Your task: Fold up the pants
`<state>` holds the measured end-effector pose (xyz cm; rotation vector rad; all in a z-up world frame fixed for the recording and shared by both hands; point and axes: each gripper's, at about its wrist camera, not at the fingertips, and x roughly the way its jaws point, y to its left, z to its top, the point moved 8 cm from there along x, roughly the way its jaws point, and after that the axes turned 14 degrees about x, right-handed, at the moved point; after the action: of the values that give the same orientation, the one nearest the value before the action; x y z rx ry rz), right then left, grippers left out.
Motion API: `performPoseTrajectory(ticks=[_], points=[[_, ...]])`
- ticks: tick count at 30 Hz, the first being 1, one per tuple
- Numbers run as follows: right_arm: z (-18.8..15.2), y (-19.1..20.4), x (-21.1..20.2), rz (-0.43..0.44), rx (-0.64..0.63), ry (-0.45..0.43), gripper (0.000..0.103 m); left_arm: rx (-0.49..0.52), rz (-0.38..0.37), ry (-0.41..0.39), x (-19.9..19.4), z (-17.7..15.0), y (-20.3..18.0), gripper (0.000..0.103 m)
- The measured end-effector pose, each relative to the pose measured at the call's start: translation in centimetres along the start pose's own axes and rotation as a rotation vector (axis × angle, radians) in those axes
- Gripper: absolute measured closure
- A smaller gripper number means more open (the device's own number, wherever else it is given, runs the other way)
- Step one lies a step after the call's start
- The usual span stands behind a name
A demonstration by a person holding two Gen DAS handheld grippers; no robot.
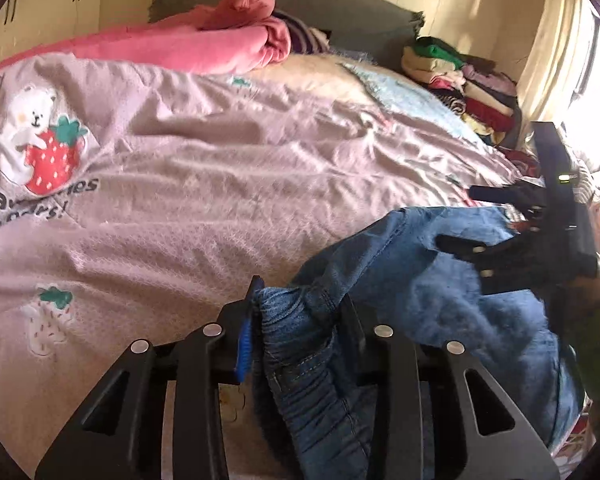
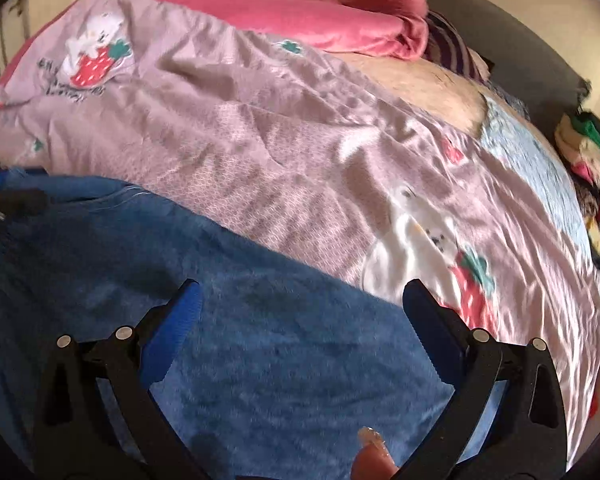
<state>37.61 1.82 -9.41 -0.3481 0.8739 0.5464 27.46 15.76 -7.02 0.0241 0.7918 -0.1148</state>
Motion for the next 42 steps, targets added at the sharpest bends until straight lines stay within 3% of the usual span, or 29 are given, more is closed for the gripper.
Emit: performPoseTrajectory(ticks=[5, 7, 10, 13, 15, 17, 30, 42], points=[[0.9, 1.8, 0.0, 0.002, -0.125, -0.037, 0.009, 0.028, -0.010, -0.017, -1.4, -0.5, -0.8, 0.071], [1.0, 2.7, 0.0, 0.013, -0.178, -0.043, 0.017, 0.028, -0.017, -0.021, -1.8, -0.7, -1.1, 0.072], [0.4, 3.7, 0.4, 0.031, -0.224, -0.007, 0.035, 0.040, -0.020, -0.027, -2.3, -0.9, -1.5, 0.073], [-0.3, 4.4, 0.3, 0.083, -0.223, 0.017, 0.061, 0.043, -0.028, -0.026, -2.6, -1.1, -1.6, 0.074], [-0.8, 4.8, -0.3, 0.124, -0.207, 0.022, 0.085, 0.044, -0.029, -0.021, -2.6, -1.3, -1.5, 0.074], [-1.1, 4.9, -1.0, 0.140, -0.187, 0.011, 0.092, 0.038, -0.031, -0.018, -2.7, -1.5, -1.3, 0.074], [-5.3, 4.6, -11.1, 0.244, -0.005, -0.139, 0.095, 0.056, -0.042, -0.054, -5.3, -2.3, -2.7, 0.074], [-14.3, 7.9, -17.7, 0.339, 0.041, -0.119, 0.097, 0.101, -0.086, -0.115, -10.9, -6.1, -6.6, 0.074]])
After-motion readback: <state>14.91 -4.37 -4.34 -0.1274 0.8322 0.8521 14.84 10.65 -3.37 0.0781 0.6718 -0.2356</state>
